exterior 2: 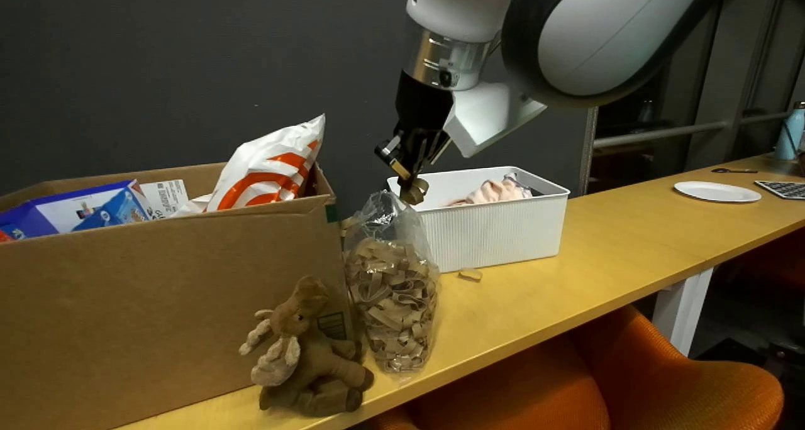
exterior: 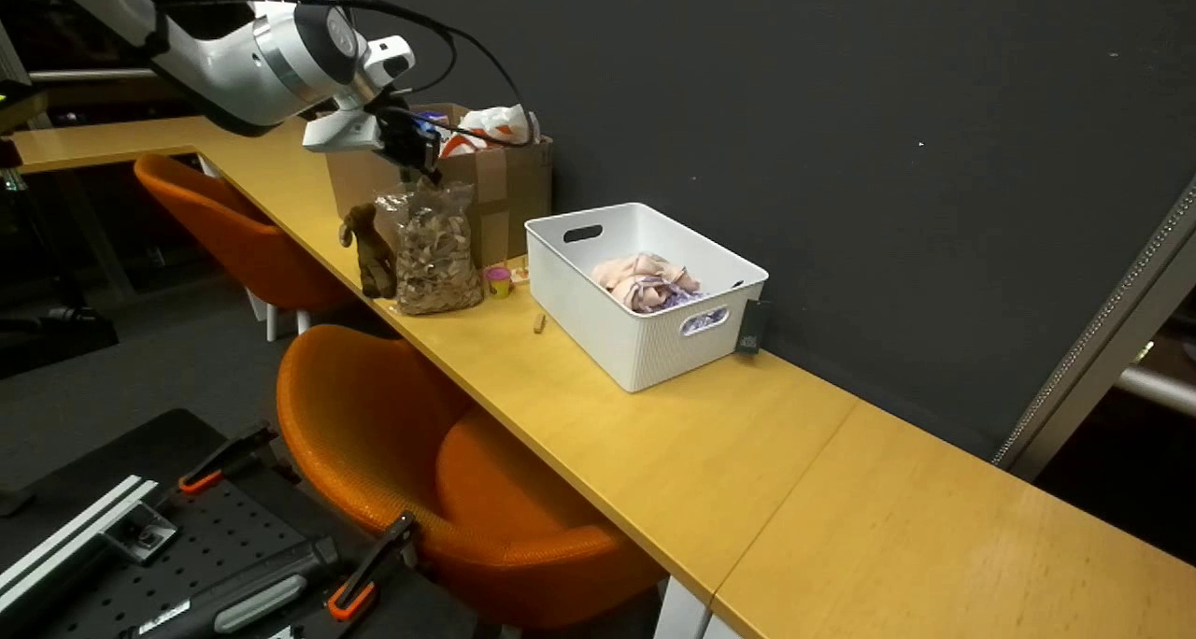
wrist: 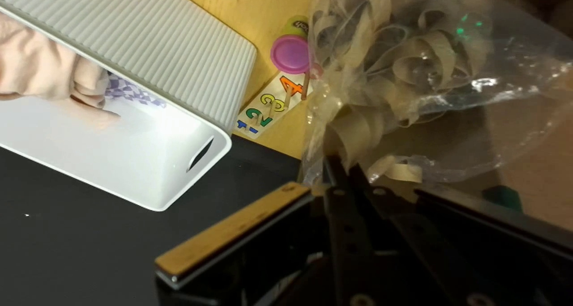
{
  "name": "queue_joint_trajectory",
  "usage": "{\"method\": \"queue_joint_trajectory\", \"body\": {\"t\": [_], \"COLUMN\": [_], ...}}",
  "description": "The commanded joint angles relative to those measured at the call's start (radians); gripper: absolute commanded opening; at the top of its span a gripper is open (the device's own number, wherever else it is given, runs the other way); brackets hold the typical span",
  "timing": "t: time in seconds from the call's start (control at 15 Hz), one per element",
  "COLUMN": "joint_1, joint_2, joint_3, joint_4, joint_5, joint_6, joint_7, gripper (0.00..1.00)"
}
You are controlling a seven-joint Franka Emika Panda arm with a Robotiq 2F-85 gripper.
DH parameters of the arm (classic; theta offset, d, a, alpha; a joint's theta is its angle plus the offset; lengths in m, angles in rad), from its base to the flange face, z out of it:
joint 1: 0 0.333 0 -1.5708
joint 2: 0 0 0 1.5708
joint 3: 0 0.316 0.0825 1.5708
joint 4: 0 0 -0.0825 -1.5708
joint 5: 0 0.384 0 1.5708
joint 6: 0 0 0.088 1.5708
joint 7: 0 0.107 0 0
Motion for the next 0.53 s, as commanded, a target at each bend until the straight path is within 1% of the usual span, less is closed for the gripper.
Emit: {"method": "queue_joint_trajectory", "body": {"t": [0.0, 0.47], "joint_1": [-0.015, -0.011], "joint_2": [0.000, 0.006], "joint_3": [0.042, 0.068], "joint_4": [0.009, 0.005], "joint_5": [-0.025, -0.032], "joint_6": [-0.002, 0.009], "joint_7": [0.012, 0.000], "gripper": [0.01, 0.01]}}
